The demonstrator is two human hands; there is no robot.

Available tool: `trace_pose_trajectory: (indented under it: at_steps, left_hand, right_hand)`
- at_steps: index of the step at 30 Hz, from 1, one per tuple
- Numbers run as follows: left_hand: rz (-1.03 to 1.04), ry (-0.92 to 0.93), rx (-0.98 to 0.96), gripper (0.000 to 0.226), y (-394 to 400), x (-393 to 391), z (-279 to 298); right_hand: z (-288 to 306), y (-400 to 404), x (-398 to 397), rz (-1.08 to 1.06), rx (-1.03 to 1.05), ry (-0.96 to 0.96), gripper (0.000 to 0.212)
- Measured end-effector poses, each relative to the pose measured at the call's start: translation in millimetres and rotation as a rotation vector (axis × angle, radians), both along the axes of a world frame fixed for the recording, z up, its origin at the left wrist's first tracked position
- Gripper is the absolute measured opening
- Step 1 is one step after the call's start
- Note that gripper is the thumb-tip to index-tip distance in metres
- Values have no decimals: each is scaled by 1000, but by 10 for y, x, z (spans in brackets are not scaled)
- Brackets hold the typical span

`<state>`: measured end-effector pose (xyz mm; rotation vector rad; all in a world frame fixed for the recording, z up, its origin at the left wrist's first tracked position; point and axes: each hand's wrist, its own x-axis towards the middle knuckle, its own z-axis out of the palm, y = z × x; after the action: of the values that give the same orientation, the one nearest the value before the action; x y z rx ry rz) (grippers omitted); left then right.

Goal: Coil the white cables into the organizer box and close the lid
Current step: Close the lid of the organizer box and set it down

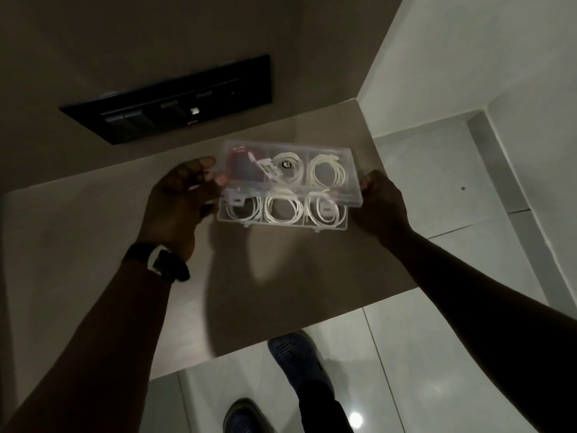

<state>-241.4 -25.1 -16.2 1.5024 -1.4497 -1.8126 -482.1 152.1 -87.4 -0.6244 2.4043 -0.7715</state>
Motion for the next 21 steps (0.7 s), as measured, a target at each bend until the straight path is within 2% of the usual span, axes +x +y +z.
trace_pose_trajectory:
  at_steps: [3, 5, 7, 9, 14, 17, 21]
  left_hand:
    - [-105, -132, -118, 40, 131, 189, -257]
    - [-119, -147, -157, 41, 165, 220, -340]
    - [-115, -147, -194, 41, 155, 206, -382]
    - [-105, -149, -227, 41, 129, 182, -408]
    - [-102, -226, -325, 42, 117, 167, -493]
    - [-126, -260, -415, 42, 121, 166, -542]
    - [-174, -307, -568, 46, 163, 166, -588]
  right_hand:
    - [-23, 18, 37, -94, -186, -322, 28]
    - [23, 23, 73, -157, -334, -526, 16]
    - [77, 39, 76, -192, -402, -596, 5]
    - [100, 76, 81, -204, -455, -625, 6]
    - [201, 164, 153, 27, -401, -488, 26]
    - [230, 200, 221, 205, -342, -309, 45]
    - [176, 200, 249, 194, -306, -153, 54]
